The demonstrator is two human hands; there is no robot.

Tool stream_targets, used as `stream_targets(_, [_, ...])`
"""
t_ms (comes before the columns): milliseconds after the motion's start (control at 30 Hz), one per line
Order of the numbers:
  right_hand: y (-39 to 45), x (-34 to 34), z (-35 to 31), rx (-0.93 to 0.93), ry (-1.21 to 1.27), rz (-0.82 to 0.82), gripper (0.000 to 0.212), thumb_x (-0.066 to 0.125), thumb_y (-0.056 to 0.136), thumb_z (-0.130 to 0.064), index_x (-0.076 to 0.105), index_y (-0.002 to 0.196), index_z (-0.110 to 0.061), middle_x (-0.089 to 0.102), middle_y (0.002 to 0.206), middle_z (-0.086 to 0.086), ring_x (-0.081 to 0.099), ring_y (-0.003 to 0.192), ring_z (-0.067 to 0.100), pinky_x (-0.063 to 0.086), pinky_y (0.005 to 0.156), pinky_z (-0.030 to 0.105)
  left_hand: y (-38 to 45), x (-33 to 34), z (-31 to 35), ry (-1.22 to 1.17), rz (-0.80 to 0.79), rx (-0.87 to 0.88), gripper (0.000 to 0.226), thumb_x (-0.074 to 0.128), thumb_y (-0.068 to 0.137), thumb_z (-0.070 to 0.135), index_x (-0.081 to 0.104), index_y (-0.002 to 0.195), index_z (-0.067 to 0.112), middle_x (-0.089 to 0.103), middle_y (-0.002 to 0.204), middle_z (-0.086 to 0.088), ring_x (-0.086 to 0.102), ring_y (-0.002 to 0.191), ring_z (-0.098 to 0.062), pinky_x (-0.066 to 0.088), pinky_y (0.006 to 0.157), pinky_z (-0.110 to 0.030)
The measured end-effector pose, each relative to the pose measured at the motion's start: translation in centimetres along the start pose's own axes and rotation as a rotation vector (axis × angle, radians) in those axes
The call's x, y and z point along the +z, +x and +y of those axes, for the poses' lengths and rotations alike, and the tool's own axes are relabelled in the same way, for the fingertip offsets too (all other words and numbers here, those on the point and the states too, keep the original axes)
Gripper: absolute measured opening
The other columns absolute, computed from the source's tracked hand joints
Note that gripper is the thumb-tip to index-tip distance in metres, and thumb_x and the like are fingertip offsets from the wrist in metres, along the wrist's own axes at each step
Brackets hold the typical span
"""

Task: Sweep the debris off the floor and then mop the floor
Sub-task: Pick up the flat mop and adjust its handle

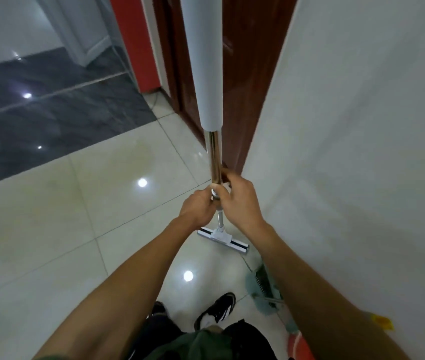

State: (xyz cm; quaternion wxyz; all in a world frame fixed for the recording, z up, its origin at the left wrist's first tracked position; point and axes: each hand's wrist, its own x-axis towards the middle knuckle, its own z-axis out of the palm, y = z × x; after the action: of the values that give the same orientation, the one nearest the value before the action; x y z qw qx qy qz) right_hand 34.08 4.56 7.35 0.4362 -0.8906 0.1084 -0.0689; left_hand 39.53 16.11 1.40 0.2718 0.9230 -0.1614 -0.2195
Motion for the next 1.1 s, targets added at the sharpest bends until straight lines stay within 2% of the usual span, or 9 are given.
stream_targets(100, [-1.2, 3.6, -2.9, -0.075, 0.009, -0.089, 0.025, 0.063, 0.095, -0.024, 0.066, 0.118, -0.015, 0.072, 0.108, 0.001, 0.064, 0.098, 0.017, 0.049, 0.084, 0.027, -3.3, -1.8, -3.8, -0.030, 0.057, -0.078, 0.029, 0.048, 0.097, 0.030, 0.059, 0.118, 0.015, 0.072, 0.110, -0.009, 0.068, 0.096, -0.029, 0.056, 0.081, -0.045])
stream_targets(233, [-3.8, 8.4, -6.3, -0.141, -0.003, -0.215, 0.025, 0.061, 0.098, -0.022, 0.062, 0.123, -0.018, 0.070, 0.112, -0.001, 0.064, 0.102, 0.016, 0.053, 0.090, 0.030, -8.2, -3.3, -9.2, -0.080, 0.130, -0.175, 0.028, 0.048, 0.098, 0.025, 0.058, 0.124, 0.017, 0.072, 0.109, -0.008, 0.067, 0.094, -0.029, 0.056, 0.082, -0.043])
stream_targets(400, [-8.1, 14.2, -10.6, -0.191, 0.024, -0.312, 0.017, 0.059, 0.098, -0.017, 0.064, 0.114, -0.021, 0.070, 0.104, -0.006, 0.064, 0.096, 0.013, 0.053, 0.084, 0.030, -14.8, -4.7, -15.8, -0.190, 0.222, -0.270, 0.026, 0.050, 0.097, 0.025, 0.058, 0.122, 0.027, 0.069, 0.093, 0.001, 0.062, 0.078, -0.023, 0.048, 0.065, -0.032])
stream_targets(533, [-11.7, 18.2, -12.6, -0.234, 0.023, -0.378, 0.010, 0.061, 0.097, -0.016, 0.066, 0.104, -0.020, 0.071, 0.100, -0.008, 0.062, 0.095, 0.013, 0.049, 0.080, 0.029, -19.5, -4.9, -20.1, -0.292, 0.268, -0.348, 0.028, 0.052, 0.097, 0.034, 0.061, 0.123, 0.026, 0.072, 0.105, -0.004, 0.066, 0.089, -0.025, 0.054, 0.078, -0.039])
stream_targets(667, [-15.3, 20.7, -13.1, -0.217, 0.041, -0.418, 0.009, 0.064, 0.095, -0.017, 0.069, 0.103, -0.018, 0.073, 0.101, -0.007, 0.063, 0.096, 0.012, 0.051, 0.086, 0.032, -23.3, -3.7, -23.7, -0.315, 0.266, -0.402, 0.030, 0.055, 0.097, 0.045, 0.060, 0.123, 0.032, 0.072, 0.104, -0.002, 0.066, 0.089, -0.025, 0.055, 0.079, -0.039])
stream_targets(833, [-18.1, 21.3, -13.1, -0.239, 0.041, -0.514, 0.014, 0.065, 0.095, -0.018, 0.071, 0.108, -0.018, 0.074, 0.105, -0.005, 0.064, 0.098, 0.012, 0.050, 0.088, 0.027, -26.9, -2.2, -25.1, -0.335, 0.281, -0.456, 0.034, 0.057, 0.096, 0.048, 0.059, 0.125, 0.032, 0.071, 0.104, -0.001, 0.065, 0.090, -0.024, 0.055, 0.081, -0.041])
stream_targets(967, [-19.1, 20.1, -12.3, -0.261, -0.032, -0.653, 0.019, 0.064, 0.097, -0.025, 0.070, 0.115, -0.022, 0.072, 0.110, -0.006, 0.059, 0.095, 0.007, 0.043, 0.079, 0.016, -28.7, -0.4, -24.3, -0.363, 0.288, -0.486, 0.036, 0.058, 0.095, 0.049, 0.058, 0.127, 0.033, 0.071, 0.106, -0.002, 0.065, 0.092, -0.024, 0.055, 0.082, -0.040])
stream_targets(1100, [-20.2, 18.3, -10.9, -0.243, -0.009, -0.763, 0.021, 0.066, 0.096, -0.025, 0.071, 0.117, -0.023, 0.072, 0.111, -0.006, 0.062, 0.093, 0.006, 0.044, 0.076, 0.010, -30.3, 2.1, -23.0, -0.383, 0.284, -0.537, 0.035, 0.058, 0.093, 0.051, 0.057, 0.125, 0.037, 0.071, 0.105, -0.001, 0.065, 0.088, -0.023, 0.055, 0.080, -0.039])
